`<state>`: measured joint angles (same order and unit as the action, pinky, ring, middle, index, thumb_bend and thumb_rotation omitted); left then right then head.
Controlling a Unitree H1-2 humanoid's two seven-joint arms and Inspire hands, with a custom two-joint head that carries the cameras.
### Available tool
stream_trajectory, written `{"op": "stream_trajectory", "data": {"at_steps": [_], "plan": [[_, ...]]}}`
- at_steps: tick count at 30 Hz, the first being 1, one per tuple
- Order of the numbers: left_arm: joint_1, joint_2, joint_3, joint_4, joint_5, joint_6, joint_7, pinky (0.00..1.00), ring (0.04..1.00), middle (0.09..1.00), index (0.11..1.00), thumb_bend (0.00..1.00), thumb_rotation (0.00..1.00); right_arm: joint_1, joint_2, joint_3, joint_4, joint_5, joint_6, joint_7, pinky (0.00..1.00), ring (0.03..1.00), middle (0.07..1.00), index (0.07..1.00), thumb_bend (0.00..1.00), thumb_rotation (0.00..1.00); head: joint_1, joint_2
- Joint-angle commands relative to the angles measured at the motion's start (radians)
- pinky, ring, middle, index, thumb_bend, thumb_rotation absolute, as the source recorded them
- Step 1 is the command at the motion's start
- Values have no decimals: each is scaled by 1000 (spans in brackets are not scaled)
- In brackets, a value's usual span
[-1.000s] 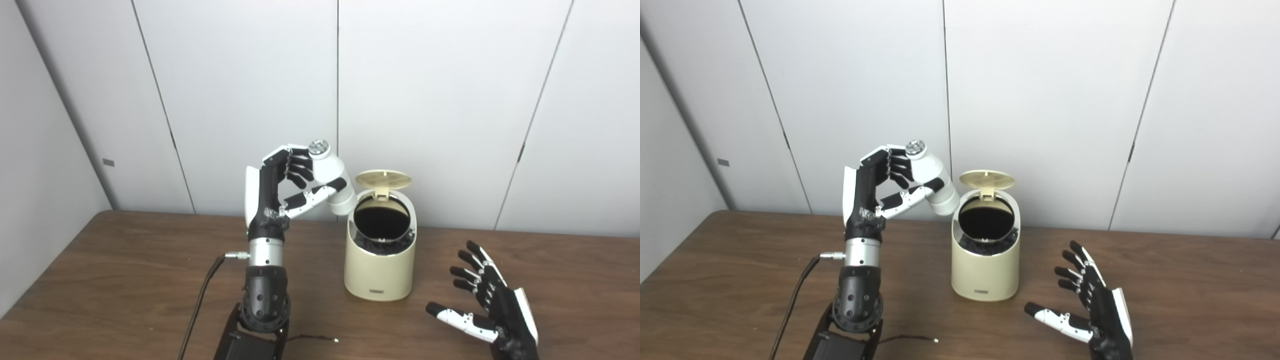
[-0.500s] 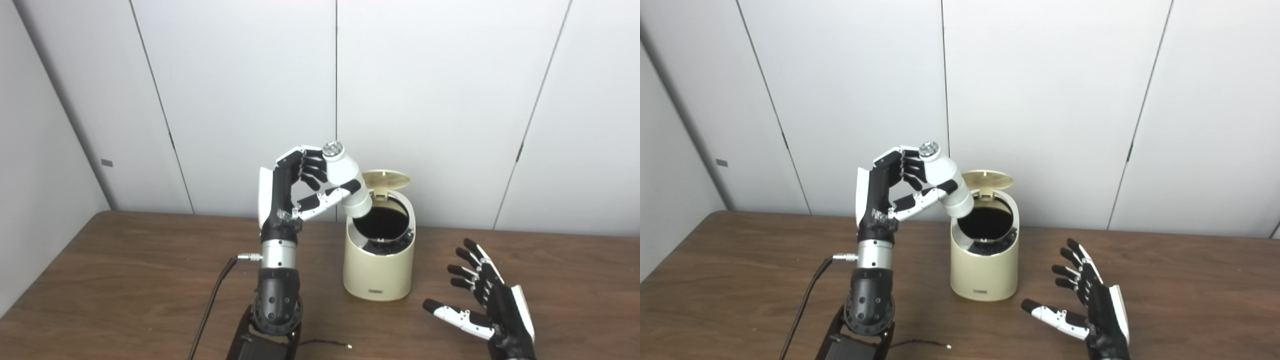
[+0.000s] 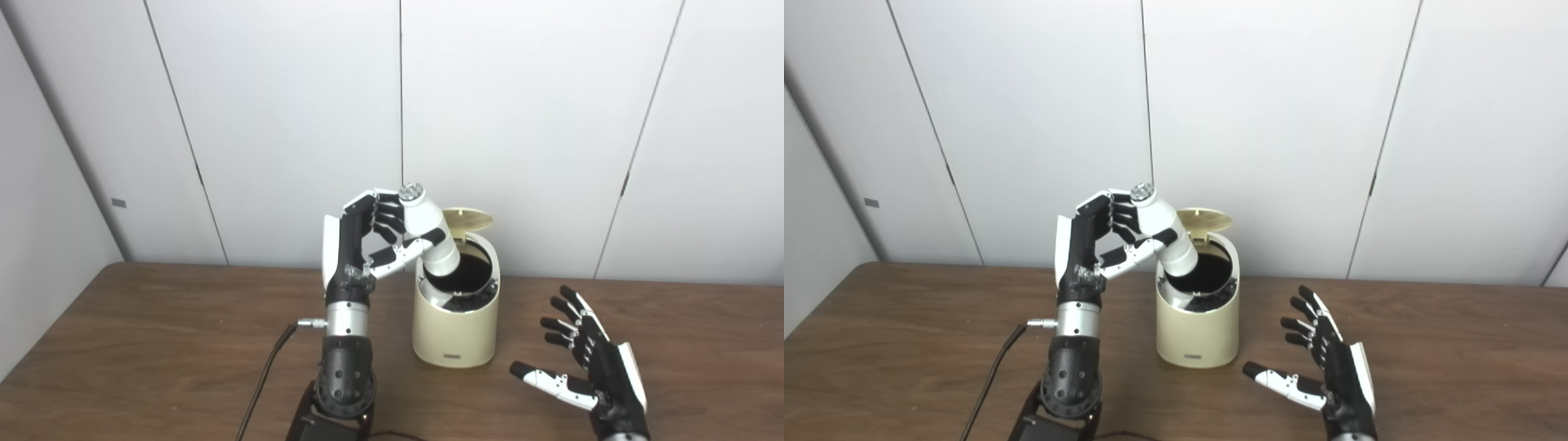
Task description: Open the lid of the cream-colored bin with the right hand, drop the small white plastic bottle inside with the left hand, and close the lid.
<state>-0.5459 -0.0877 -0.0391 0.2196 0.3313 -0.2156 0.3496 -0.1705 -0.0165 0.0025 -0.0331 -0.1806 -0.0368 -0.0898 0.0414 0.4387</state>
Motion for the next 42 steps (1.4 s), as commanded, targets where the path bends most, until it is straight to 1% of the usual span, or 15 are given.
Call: {"op": "stream_trajectory", "data": {"at_steps": [1, 6, 15, 20, 25, 28, 32, 35, 38, 39, 40, 41, 42], "plan": [[-38, -14, -3, -7, -7, -48, 12, 332, 421, 482, 518, 503, 0, -23, 9, 4, -35, 2, -26, -6, 720, 770, 875, 904, 807, 140, -1, 3], [-31, -25, -4, 16, -20, -63, 13, 327, 417, 483, 523, 502, 0, -23, 11, 4, -42, -2, -22, -9, 711, 772, 875, 905, 800, 141, -5, 6], [-29, -37, -7, 76, -7, -99, 45, 329, 420, 480, 519, 503, 0, -20, 20, 5, -57, 0, -17, -7, 721, 774, 873, 898, 794, 124, -9, 10], [-34, -31, -9, 139, -10, -159, 59, 326, 418, 478, 519, 503, 0, -20, 21, 3, -62, 7, -13, -4, 730, 780, 876, 902, 794, 131, -13, 12], [-38, -20, -13, 211, 5, -224, 79, 343, 425, 474, 513, 505, 0, -20, 18, 1, -61, 12, -17, -2, 746, 787, 879, 906, 797, 141, -13, 12], [-40, -9, -22, 235, 22, -246, 95, 353, 429, 473, 509, 505, 0, -21, 17, 2, -62, 17, -21, -1, 737, 776, 873, 902, 800, 142, -13, 16], [-38, -2, -26, 245, 35, -244, 104, 364, 433, 470, 506, 505, 0, -21, 14, 1, -60, 18, -24, -1, 736, 774, 875, 903, 807, 155, -9, 19], [-34, 2, -29, 243, 33, -236, 90, 367, 437, 475, 503, 505, 0, -22, 10, 1, -56, 21, -24, 1, 742, 776, 879, 905, 809, 167, -8, 19], [-31, 14, -44, 240, 64, -222, 87, 413, 459, 494, 506, 508, 0, -22, 9, 1, -56, 20, -23, 1, 742, 774, 878, 904, 807, 157, -5, 19], [-31, 18, -51, 240, 84, -216, 93, 433, 507, 531, 543, 577, 3, -22, 9, 1, -55, 20, -25, 1, 739, 771, 876, 903, 808, 157, -5, 19], [-31, 20, -55, 239, 99, -209, 99, 462, 552, 605, 620, 700, 11, -22, 9, 2, -55, 20, -27, 0, 737, 768, 875, 901, 810, 157, -5, 19], [-30, 20, -57, 235, 106, -203, 103, 494, 601, 673, 687, 787, 27, -22, 9, 2, -56, 18, -25, -1, 737, 767, 874, 900, 811, 156, -5, 19], [-29, 19, -57, 229, 108, -199, 104, 520, 637, 717, 727, 819, 37, -22, 9, 3, -56, 17, -25, -1, 736, 767, 874, 900, 809, 156, -1, 20]]}}
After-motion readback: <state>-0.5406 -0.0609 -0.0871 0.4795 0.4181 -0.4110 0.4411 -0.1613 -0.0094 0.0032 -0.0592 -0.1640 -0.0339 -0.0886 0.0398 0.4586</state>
